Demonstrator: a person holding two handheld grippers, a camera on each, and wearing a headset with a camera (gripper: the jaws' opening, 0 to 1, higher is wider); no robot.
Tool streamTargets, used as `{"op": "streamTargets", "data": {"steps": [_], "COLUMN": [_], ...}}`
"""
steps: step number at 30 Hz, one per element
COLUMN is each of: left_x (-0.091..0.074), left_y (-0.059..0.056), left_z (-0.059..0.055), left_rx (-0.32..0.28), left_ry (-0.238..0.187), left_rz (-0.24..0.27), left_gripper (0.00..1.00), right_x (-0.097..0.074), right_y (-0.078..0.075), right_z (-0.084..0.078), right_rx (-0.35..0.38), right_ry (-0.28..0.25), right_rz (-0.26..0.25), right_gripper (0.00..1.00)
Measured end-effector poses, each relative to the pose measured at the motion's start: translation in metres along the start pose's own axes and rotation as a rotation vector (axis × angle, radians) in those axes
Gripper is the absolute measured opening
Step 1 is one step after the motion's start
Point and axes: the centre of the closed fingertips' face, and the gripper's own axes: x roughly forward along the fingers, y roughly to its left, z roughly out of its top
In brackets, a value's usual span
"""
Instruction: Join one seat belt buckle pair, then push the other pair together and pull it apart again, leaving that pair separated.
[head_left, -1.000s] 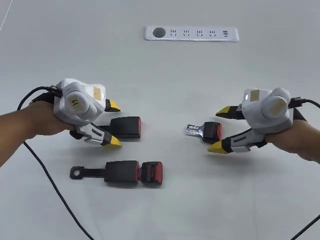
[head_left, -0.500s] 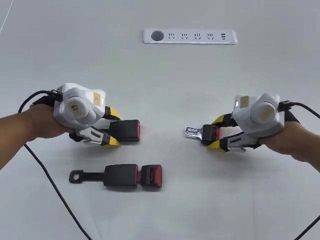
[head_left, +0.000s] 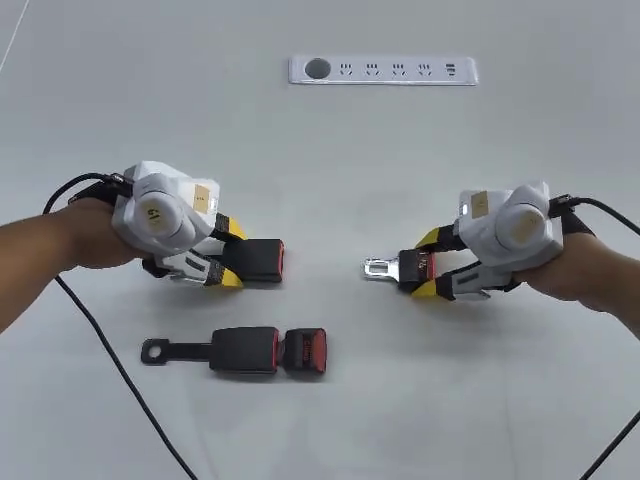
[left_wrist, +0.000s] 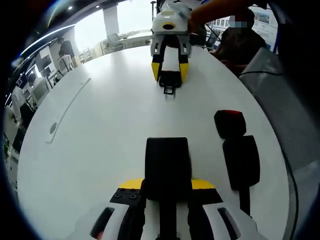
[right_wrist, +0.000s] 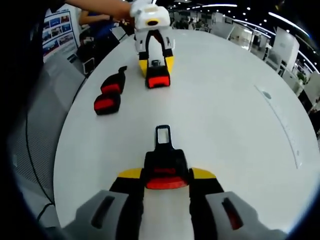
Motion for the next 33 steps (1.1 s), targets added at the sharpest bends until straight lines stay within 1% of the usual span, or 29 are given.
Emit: {"op": "streamTargets", "data": {"steps": [11,18,33], "left_x": [0.0,0.0,0.0], "left_y": [0.001,0.0,-0.001], "left_z": [0.001,0.001,0.0], "left_rx": [0.005,0.002,-0.009], "left_ry": [0.007,0.009,0.011], "left_rz": [-0.004,-0.003,-0.002], "left_gripper": [0.33,0.33,0.33], "right_x": [0.0,0.003,0.016], "right_y": [-0.002,-0.003,-0.003], "right_z": [0.0,0.004,0.023], "right_rx": [-0.006,0.001,-0.013], "right_ry": [-0.026,-0.049,-0.087], "right_rz": [0.005,0.005,0.012], "right_gripper": [0.35,0.35,0.35]}}
